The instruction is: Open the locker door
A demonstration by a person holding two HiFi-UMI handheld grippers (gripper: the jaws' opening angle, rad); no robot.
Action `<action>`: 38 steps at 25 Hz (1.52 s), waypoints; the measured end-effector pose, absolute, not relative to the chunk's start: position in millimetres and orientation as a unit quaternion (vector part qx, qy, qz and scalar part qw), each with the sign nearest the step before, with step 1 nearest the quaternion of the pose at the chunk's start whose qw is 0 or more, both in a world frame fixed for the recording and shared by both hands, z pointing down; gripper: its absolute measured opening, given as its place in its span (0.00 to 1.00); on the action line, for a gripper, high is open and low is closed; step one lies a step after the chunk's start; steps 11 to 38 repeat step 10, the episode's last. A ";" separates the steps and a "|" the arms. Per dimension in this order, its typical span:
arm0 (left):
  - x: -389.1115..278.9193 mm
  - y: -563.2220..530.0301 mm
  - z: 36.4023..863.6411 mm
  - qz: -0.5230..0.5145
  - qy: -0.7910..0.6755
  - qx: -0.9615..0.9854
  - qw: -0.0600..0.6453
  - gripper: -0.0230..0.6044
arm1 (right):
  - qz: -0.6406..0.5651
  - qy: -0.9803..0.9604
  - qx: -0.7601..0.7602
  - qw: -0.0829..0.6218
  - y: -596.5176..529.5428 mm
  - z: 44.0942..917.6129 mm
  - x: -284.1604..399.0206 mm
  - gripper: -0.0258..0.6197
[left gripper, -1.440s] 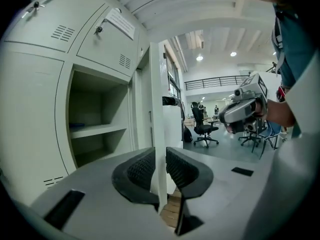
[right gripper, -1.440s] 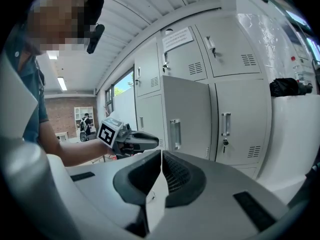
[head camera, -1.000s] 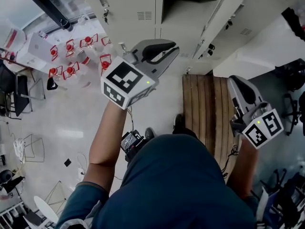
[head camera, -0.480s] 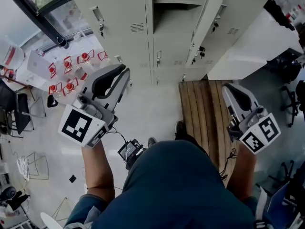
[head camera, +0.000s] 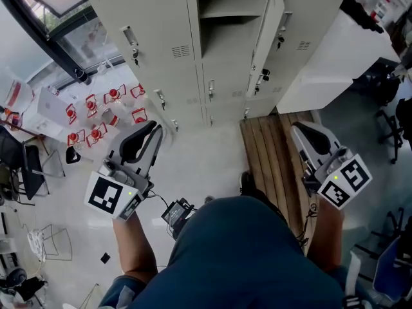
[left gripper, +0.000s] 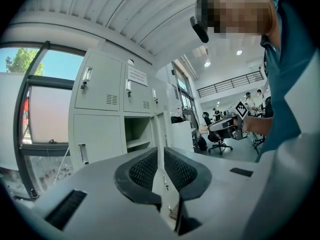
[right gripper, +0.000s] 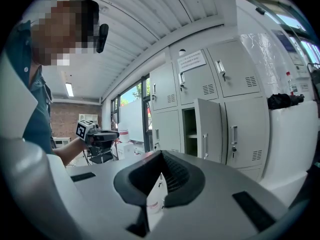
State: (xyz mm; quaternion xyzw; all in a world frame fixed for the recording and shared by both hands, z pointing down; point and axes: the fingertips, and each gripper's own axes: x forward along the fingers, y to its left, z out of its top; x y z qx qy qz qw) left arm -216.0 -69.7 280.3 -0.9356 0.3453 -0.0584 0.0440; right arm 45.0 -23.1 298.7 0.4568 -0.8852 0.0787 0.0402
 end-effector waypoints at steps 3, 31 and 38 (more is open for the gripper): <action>-224.5 -65.8 285.5 -0.061 0.348 -0.935 0.041 0.12 | 0.075 -0.885 0.459 0.040 -22.0 296.3 39.6 0.09; -242.8 -54.3 295.9 -0.076 0.356 -0.931 0.032 0.12 | 0.079 -0.886 0.455 0.045 -19.1 295.7 27.7 0.09; -242.8 -54.3 295.9 -0.076 0.356 -0.931 0.032 0.12 | 0.079 -0.886 0.455 0.045 -19.1 295.7 27.7 0.09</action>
